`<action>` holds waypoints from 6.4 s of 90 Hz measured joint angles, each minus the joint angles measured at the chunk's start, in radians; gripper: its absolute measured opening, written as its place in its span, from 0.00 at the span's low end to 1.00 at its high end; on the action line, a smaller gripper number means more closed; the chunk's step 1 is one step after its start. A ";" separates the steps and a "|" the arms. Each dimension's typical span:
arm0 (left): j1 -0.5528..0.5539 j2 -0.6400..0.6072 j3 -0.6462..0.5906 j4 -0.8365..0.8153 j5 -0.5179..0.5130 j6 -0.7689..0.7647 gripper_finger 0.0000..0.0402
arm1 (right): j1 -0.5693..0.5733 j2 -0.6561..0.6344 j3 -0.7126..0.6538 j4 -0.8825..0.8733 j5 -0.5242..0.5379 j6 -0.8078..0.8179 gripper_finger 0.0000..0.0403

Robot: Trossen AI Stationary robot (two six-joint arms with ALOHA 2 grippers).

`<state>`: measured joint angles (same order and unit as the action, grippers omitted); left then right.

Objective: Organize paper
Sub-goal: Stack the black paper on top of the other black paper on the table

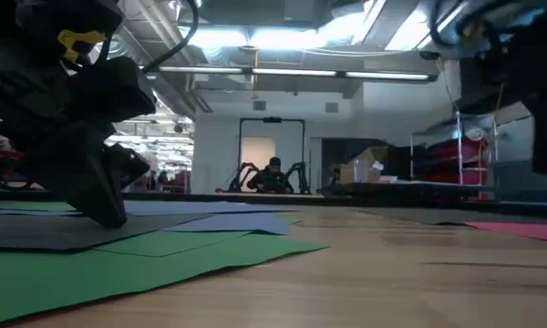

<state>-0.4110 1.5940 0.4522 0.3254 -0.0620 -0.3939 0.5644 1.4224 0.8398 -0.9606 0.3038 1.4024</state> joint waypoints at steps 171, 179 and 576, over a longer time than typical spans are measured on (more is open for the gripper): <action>0.000 0.000 0.000 0.000 -0.001 0.009 0.00 | -0.716 0.110 -0.001 0.444 -0.150 -0.871 0.00; 0.000 0.000 0.000 0.000 -0.001 0.009 0.00 | -0.716 0.111 -0.001 0.482 -0.195 -0.902 0.00; -0.001 0.000 0.000 0.000 0.000 -0.016 0.00 | -0.535 0.258 0.062 0.204 -0.033 -0.779 0.00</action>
<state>-0.4118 1.5940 0.4519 0.3256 -0.0625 -0.4096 0.0294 1.6802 0.9016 -0.7564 0.2707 0.6236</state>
